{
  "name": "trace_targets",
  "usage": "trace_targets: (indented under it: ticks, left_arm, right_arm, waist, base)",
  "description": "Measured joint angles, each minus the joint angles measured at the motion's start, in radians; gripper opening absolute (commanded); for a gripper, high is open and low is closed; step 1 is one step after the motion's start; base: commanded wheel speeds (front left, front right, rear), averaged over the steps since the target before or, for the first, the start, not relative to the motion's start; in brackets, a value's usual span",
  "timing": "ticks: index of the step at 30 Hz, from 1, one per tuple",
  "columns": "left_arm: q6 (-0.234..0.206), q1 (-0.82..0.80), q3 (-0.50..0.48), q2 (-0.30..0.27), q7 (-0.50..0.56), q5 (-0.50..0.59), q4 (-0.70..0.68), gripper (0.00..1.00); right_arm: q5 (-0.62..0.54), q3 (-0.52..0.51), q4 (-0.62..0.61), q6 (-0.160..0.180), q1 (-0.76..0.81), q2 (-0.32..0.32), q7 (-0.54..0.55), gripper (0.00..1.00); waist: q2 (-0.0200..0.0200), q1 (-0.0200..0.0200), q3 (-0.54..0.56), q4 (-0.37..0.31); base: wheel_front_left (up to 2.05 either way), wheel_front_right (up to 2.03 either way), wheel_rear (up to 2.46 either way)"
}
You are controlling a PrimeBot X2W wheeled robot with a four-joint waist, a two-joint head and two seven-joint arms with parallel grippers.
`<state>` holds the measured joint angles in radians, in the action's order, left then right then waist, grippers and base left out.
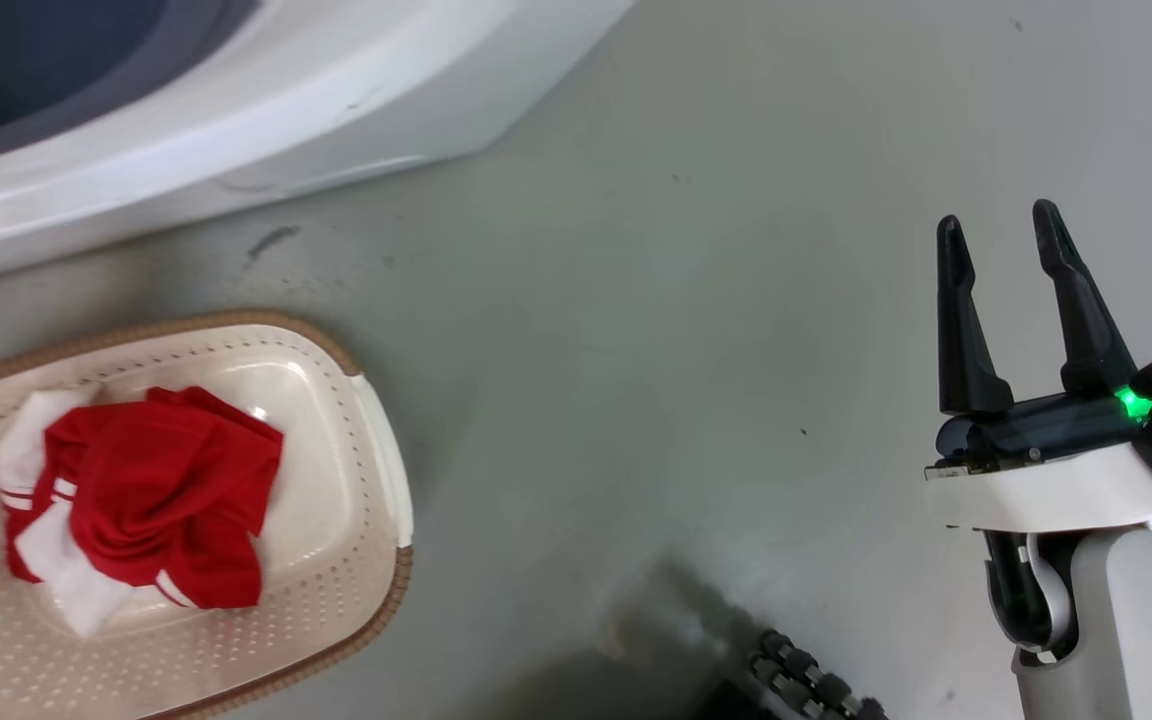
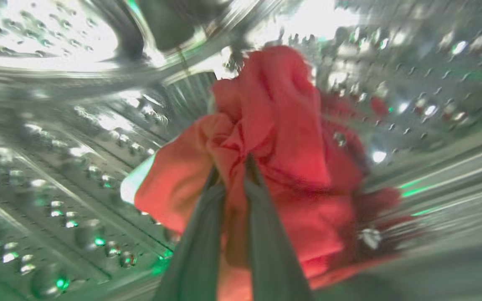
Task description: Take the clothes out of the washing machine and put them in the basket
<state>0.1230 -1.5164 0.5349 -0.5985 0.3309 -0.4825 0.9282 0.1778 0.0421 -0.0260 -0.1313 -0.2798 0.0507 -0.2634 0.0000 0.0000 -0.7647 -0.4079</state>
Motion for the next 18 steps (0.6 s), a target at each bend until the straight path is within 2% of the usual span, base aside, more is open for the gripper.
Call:
trace_targets:
  ticks: [4, 5, 8, 13, 18]
  left_arm:
    - [0.0, 0.076, 0.012, 0.021, -0.179, 0.006, 0.014, 0.0]
    - [0.0, 0.165, 0.008, 0.05, -0.307, -0.008, 0.034, 0.0]
    - [-0.001, 0.242, 0.006, 0.076, -0.419, -0.016, 0.042, 0.0]
    - [-0.013, 0.333, 0.01, 0.107, -0.545, -0.017, 0.043, 0.0]
    - [-0.046, 0.433, -0.013, 0.14, -0.59, -0.022, -0.023, 0.0]
  right_arm:
    - [-0.035, -0.019, 0.01, 0.0, 0.004, 0.0, 0.0, 1.0]
    - [-0.051, -0.028, 0.017, 0.0, 0.012, 0.0, 0.0, 1.0]
    - [-0.075, -0.033, 0.022, 0.0, 0.029, -0.001, 0.0, 1.0]
    - [-0.104, -0.049, 0.034, 0.0, 0.046, -0.001, 0.0, 1.0]
    - [-0.124, -0.066, 0.046, 0.0, 0.077, 0.0, 0.0, 1.0]
  waist:
    - [0.0, 0.0, 0.057, 0.034]
    - [0.0, 0.0, 0.107, 0.059]
    - [0.0, -0.0001, 0.159, 0.086]
    - [0.0, -0.0001, 0.236, 0.133]
    - [0.0, -0.0002, 0.308, 0.178]
  base:
    - [0.0, 0.0, 0.0]
    - [0.0, 0.0, 0.0]
    - [0.0, 0.0, 0.0]
    - [0.0, 0.0, 0.0]
    - [0.0, 0.0, 0.0]
